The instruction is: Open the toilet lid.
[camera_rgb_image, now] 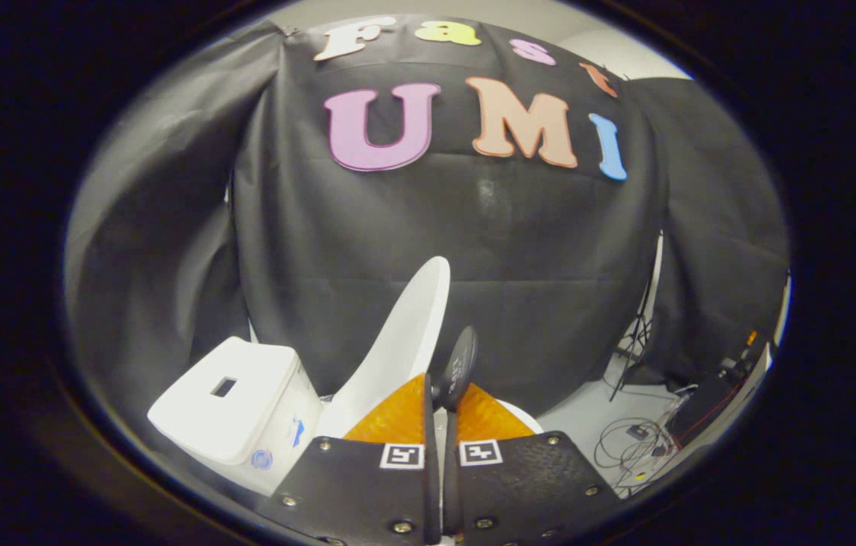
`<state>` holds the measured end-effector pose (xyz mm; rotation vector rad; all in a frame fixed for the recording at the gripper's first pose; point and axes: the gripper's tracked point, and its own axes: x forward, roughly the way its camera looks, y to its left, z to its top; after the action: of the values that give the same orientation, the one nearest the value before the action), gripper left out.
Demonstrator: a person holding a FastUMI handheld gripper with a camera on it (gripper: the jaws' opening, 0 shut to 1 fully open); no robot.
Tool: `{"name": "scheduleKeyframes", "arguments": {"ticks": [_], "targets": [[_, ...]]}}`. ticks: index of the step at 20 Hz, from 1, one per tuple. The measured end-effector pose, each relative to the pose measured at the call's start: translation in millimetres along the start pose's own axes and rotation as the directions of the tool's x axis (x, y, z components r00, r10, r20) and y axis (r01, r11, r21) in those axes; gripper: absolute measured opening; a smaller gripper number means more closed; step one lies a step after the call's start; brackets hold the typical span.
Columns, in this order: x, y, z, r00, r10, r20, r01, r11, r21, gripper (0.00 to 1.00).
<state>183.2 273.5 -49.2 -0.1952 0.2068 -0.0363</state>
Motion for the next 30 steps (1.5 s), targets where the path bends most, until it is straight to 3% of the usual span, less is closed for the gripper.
{"name": "scheduleKeyframes", "arguments": {"ticks": [11,30], "targets": [[-18.2,63.2,22.2,0.996,0.072,0.056,-0.069,0.996,-0.055,0.03],[-36.2,144.9,30.8,0.966,0.231,0.115,-0.228,0.973,-0.039,0.03]]}}
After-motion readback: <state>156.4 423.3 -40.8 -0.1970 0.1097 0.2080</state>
